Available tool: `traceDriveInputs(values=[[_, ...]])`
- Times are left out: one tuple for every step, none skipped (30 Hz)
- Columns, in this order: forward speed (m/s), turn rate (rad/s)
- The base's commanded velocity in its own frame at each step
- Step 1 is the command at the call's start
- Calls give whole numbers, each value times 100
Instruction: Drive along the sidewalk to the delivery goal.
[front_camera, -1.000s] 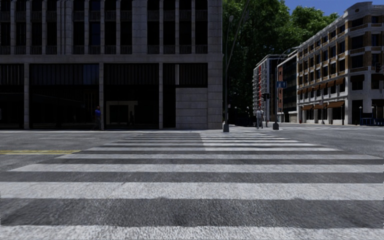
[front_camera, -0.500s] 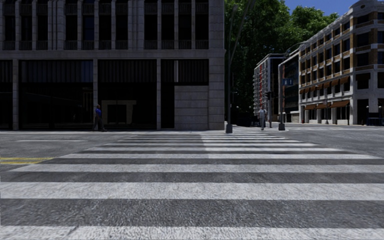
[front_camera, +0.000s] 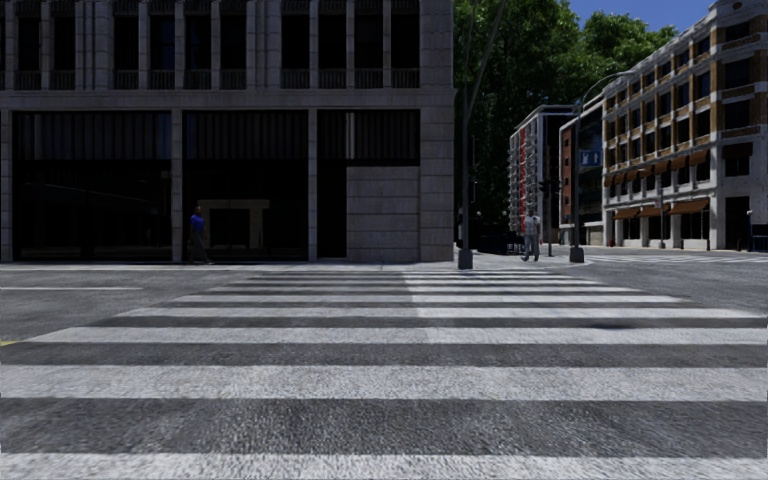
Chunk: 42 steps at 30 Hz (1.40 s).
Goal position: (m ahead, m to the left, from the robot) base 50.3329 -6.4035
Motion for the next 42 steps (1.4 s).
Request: traceDriveInputs(values=[[200,0],[200,0],[200,0],[200,0],[200,0],[200,0],[200,0],[200,0],[200,0],[200,0],[200,0],[200,-4],[200,-25],[200,-39],[200,-43],[200,-43],[200,-44],[200,-4],[200,0],[200,0],[200,0],[200,0],[200,0],[200,0],[200,0],[200,0],[200,0],[200,0],[200,0],[200,0],[200,0],[200,0],[200,0],[200,0],[200,0],[200,0],[200,0],[200,0],[200,0],[200,0],[200,0],[200,0]])
